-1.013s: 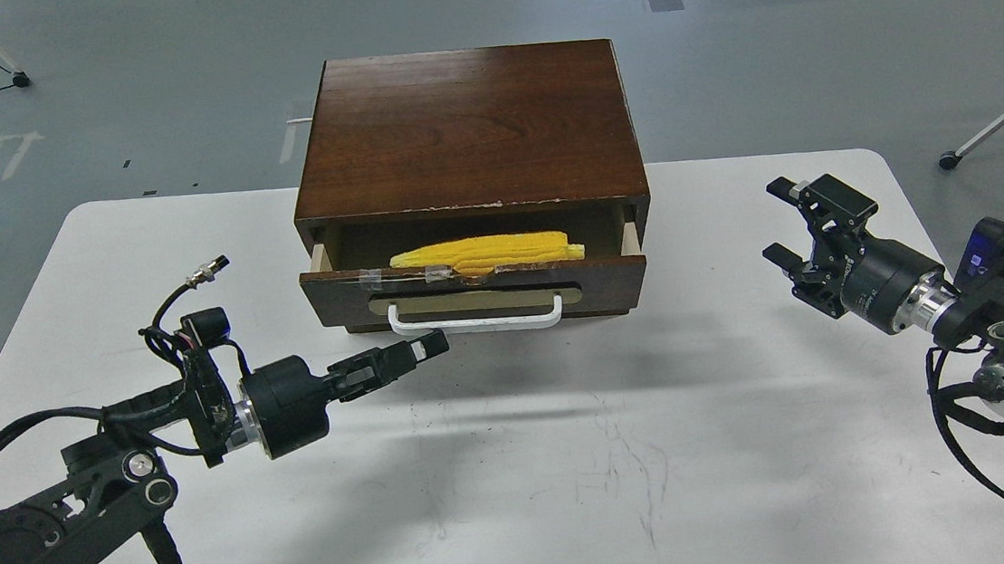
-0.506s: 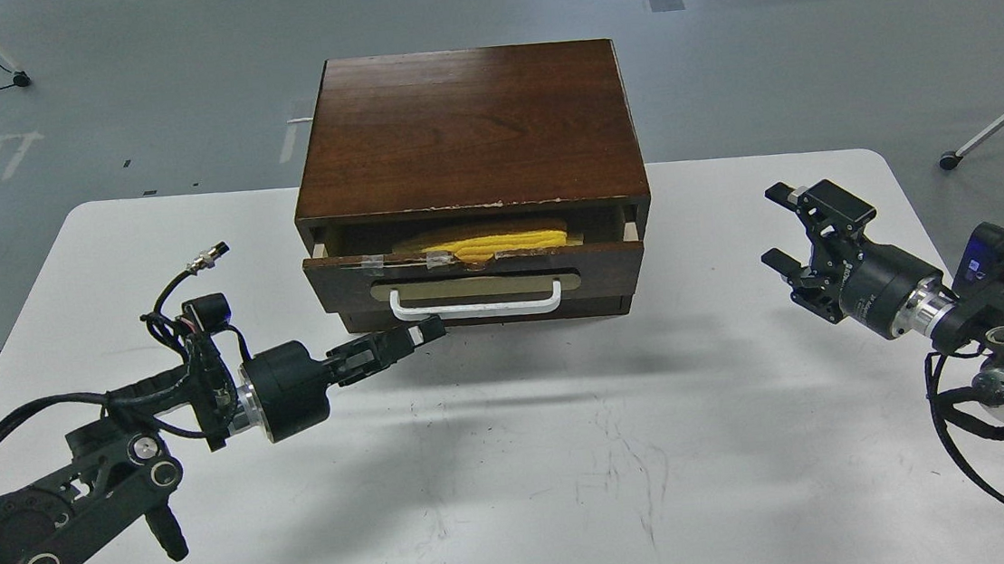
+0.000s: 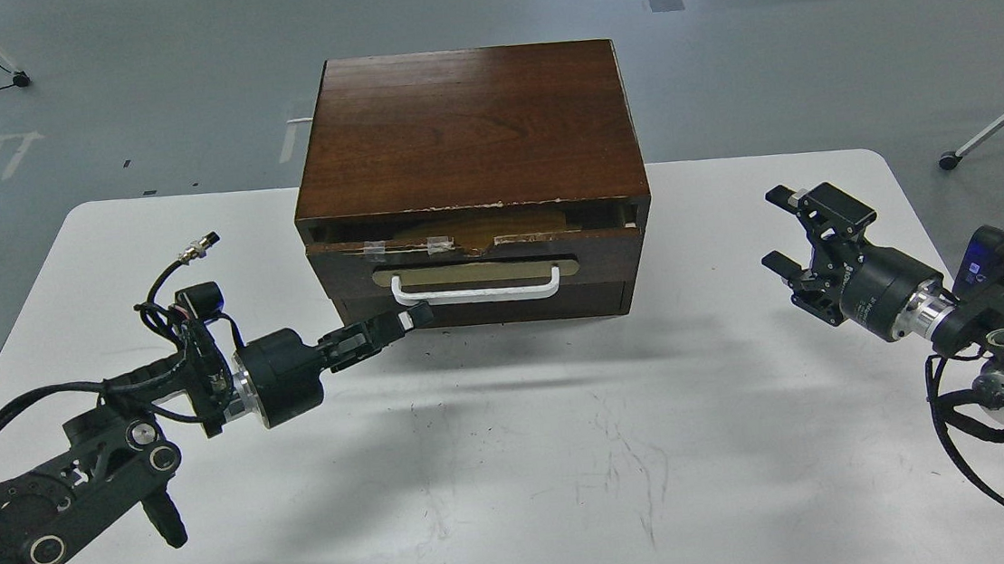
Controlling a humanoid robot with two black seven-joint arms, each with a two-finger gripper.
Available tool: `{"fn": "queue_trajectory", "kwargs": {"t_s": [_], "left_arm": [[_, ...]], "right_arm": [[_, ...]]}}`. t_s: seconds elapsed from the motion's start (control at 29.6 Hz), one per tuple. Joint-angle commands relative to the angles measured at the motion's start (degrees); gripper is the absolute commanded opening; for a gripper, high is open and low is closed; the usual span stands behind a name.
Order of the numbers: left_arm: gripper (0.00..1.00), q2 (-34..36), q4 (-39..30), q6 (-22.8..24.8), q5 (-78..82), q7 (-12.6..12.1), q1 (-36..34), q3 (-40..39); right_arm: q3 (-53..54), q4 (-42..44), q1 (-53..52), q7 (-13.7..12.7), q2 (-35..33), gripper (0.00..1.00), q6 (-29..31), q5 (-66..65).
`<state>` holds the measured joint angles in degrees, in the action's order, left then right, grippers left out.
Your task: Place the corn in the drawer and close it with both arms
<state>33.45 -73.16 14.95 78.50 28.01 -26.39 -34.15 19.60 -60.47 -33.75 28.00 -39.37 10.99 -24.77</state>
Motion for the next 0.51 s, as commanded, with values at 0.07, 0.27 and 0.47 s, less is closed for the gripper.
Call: {"fn": "queue_trajectory", "kwargs": {"t_s": [0.07,0.27,0.47], "left_arm": [[0.0,-0.8,1.1,-0.1,-0.1,0.0,-0.4,0.0],[0.0,-1.1,1.7,-0.2,-0.8,0.0,-0.6,0.0],[0.0,-1.1,1.7,-0.3,-1.2,0.0,-0.9,0.0]], "right_arm": [[0.0,0.0,0.1,0.0,0.0,0.99,0.0,0.1],[0.0,0.0,0.1,0.0,0.0,0.99,0.0,0.0],[0.0,0.0,0.1,0.0,0.0,0.99,0.0,0.0]]}}
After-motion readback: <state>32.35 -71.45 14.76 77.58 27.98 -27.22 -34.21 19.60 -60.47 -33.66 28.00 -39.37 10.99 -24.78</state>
